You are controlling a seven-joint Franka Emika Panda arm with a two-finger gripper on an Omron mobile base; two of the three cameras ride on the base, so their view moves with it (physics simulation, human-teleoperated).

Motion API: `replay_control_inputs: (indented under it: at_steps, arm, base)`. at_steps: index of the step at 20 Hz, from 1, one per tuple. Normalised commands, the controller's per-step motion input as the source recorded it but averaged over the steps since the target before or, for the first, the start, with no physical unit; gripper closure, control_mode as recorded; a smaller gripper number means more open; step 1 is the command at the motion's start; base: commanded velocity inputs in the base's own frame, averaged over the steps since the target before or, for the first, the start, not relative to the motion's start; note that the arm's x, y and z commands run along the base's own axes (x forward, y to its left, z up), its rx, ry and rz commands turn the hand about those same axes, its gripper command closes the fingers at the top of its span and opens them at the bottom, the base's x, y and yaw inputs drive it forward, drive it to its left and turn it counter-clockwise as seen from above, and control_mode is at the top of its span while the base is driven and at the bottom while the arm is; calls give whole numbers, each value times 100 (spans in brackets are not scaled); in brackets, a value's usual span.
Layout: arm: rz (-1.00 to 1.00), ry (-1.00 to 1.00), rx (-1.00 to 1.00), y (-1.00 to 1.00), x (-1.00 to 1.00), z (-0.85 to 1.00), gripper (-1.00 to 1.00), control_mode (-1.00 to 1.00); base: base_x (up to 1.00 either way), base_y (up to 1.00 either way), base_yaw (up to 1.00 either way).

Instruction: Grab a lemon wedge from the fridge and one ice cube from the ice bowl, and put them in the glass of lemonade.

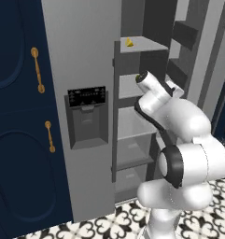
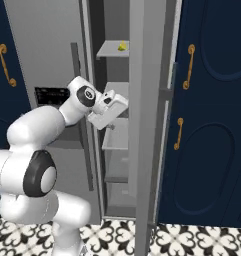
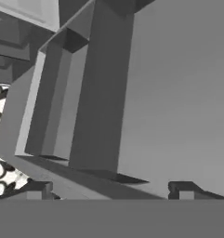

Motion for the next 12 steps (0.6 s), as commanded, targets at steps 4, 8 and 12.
replay_control_inputs:
  at_steps: [4, 8, 12]
  arm:
    - [-5, -2, 9, -70, -100, -18, -100, -100]
    - [0, -15, 0, 38, -63, 0, -100, -100]
    - [-2, -13, 0, 94, -9, 24, -100, -100]
  base:
    - [0, 0, 0]
    - [0, 0, 0]
    - [0, 0, 0]
